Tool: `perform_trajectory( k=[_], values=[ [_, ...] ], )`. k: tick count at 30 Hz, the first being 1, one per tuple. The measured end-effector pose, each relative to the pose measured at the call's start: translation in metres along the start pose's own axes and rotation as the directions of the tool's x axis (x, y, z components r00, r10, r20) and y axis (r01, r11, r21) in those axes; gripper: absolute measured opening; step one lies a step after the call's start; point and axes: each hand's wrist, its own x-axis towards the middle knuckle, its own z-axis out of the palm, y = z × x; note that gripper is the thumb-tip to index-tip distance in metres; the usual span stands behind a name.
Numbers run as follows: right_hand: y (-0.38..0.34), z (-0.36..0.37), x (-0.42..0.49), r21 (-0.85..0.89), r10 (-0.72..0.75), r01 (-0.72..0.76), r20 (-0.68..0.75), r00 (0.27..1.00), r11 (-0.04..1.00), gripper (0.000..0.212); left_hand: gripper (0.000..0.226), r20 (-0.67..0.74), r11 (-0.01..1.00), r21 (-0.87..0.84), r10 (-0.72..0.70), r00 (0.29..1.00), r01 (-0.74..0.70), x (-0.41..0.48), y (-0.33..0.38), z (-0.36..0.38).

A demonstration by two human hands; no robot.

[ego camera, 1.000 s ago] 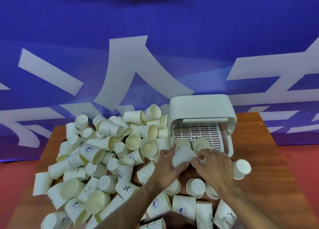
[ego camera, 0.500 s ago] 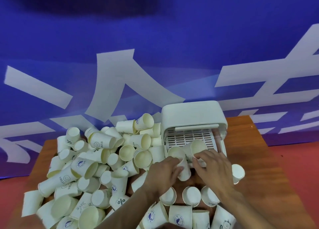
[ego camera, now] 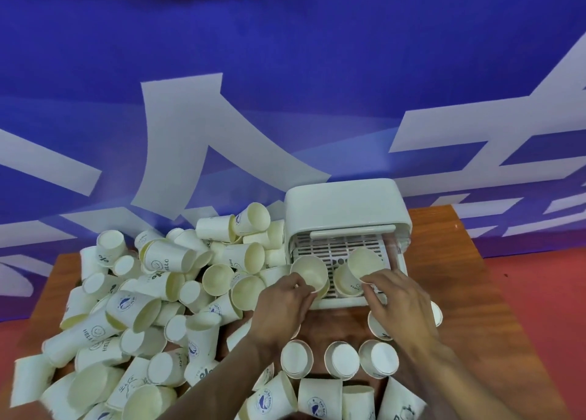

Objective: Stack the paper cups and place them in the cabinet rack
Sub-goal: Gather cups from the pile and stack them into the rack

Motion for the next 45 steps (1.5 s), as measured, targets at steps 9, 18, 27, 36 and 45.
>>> perform_trajectory(
  k=[9, 18, 27, 36, 45],
  values=[
    [0.014, 0.029, 0.000, 0.095, 0.033, -0.055, 0.214, 0.976, 0.994, 0.011, 0.017, 0.167, 0.998, -0.008, -0.056, 0.984, 0.058, 0.010, -0.008, 0.029],
    [0.017, 0.053, 0.010, 0.062, 0.016, -0.038, 0.330, 0.944, 0.997, 0.006, 0.012, 0.403, 0.963, 0.201, 0.086, 0.911, -0.180, 0.023, -0.013, 0.048],
    [0.017, 0.057, 0.008, -0.075, 0.106, -0.086, 0.347, 0.932, 0.994, 0.007, 0.014, 0.390, 0.988, 0.146, -0.014, 0.921, -0.047, 0.018, -0.012, 0.057],
    [0.006, 0.051, 0.013, -0.216, 0.150, -0.070, 0.381, 0.912, 0.974, 0.013, 0.021, 0.234, 0.991, 0.136, -0.033, 0.972, 0.001, 0.010, -0.002, 0.047],
    [-0.037, 0.044, 0.004, -0.084, -0.150, 0.166, 0.174, 0.973, 0.982, 0.020, 0.016, 0.119, 0.994, 0.105, -0.055, 0.991, 0.043, -0.061, -0.060, -0.049]
  ],
)
